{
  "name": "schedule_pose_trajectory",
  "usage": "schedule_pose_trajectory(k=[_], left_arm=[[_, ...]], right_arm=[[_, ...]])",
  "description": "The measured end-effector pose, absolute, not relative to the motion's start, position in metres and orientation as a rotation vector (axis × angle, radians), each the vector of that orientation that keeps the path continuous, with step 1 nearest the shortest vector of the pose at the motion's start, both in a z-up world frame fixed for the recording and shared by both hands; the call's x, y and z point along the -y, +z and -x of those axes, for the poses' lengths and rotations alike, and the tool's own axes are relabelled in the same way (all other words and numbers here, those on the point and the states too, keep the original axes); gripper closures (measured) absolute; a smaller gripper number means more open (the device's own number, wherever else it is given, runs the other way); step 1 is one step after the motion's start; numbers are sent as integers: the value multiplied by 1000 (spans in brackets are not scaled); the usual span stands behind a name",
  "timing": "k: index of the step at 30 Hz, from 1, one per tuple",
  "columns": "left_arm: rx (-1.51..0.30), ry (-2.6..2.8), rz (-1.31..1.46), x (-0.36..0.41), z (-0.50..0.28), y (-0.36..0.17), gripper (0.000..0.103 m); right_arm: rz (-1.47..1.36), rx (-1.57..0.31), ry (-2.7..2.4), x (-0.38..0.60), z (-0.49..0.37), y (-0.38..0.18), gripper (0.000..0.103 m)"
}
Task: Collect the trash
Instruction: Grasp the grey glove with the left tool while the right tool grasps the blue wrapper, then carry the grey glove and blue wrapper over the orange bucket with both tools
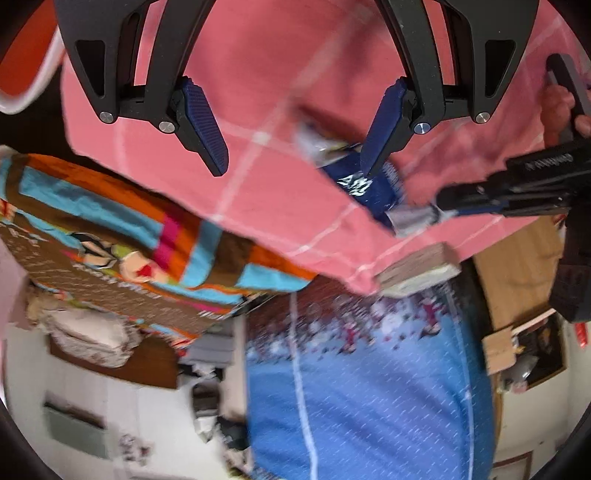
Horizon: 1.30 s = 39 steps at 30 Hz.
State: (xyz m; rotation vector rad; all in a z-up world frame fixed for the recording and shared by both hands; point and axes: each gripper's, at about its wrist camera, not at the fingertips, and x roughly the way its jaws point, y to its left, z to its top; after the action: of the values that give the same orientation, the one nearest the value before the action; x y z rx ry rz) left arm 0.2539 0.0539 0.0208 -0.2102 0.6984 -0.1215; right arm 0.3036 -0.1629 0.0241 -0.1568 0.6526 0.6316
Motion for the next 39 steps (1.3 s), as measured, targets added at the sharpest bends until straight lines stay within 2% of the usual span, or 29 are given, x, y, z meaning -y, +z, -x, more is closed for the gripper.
schedule_pose_trajectory(k=[9,12,18,22,28,39], left_arm=[[-746,-47,319,-80,-249,3,80],[-761,-50,336,-81,-251,0,80],[-762,-48,325,-78,-249,0,80],[-755,-47,318,-77,-247,2,80],[-705,-51,282,-69,-237,10,80],[-480,-29,124,-39,-198,37,80]], right_arm=[[287,-741,713,121,-310,9,29],[272,-750,713,124,-310,7,32],[226,-759,705,132,-313,8,65],[226,-748,702,131,-311,9,70],[220,-653,678,138,-298,20,72],[122,-303,577,175,-239,54,72]])
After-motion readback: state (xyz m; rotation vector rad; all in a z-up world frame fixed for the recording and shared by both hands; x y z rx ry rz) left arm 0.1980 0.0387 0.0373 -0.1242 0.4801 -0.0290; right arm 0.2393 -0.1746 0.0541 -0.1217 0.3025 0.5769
